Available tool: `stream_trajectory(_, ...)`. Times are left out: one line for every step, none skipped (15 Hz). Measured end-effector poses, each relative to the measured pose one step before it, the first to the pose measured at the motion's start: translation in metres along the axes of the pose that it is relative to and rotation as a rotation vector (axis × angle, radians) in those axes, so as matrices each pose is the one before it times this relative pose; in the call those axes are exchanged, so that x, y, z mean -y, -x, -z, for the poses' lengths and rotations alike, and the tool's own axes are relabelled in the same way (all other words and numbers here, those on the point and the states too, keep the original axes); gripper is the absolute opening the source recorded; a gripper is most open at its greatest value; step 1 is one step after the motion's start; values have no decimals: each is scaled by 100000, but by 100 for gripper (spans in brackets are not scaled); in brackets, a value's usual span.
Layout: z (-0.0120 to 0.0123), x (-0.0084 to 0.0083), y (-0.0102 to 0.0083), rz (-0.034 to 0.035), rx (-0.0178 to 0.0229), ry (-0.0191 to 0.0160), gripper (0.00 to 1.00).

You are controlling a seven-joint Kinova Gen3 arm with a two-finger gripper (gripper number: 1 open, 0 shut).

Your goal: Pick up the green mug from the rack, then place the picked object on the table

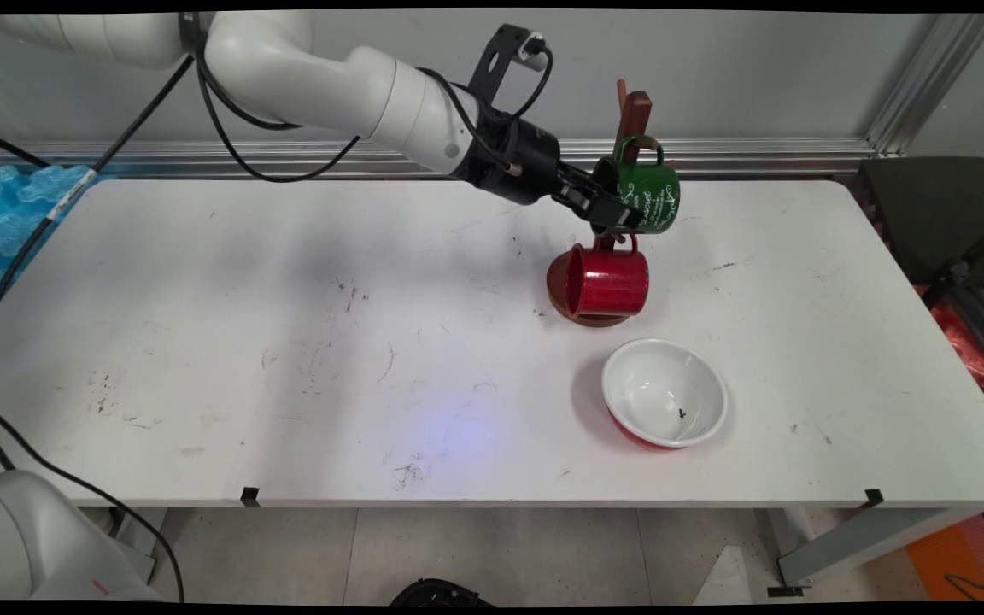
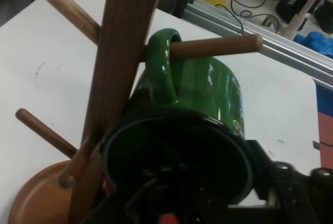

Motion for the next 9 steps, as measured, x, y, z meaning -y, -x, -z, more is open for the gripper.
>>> stream_trajectory(-28,-38,27,30,78,173,0)
stream_trajectory(-21,-27,12,26,66,120,0)
stream_trajectory(-18,-34,18,80,93,154,0)
stream_trajectory(-12,-25,3,54,87,129,0)
stream_trajectory(18,-35,9,84,144,148,0)
stream_trajectory(50,-64,-9,90,201,188,0)
stream_trajectory(113,-75,-9,48,249,131,0)
stream_trajectory(101,-81,-14,96,235,142,0)
stream_trajectory(158,-136,-29,81,322,207,0)
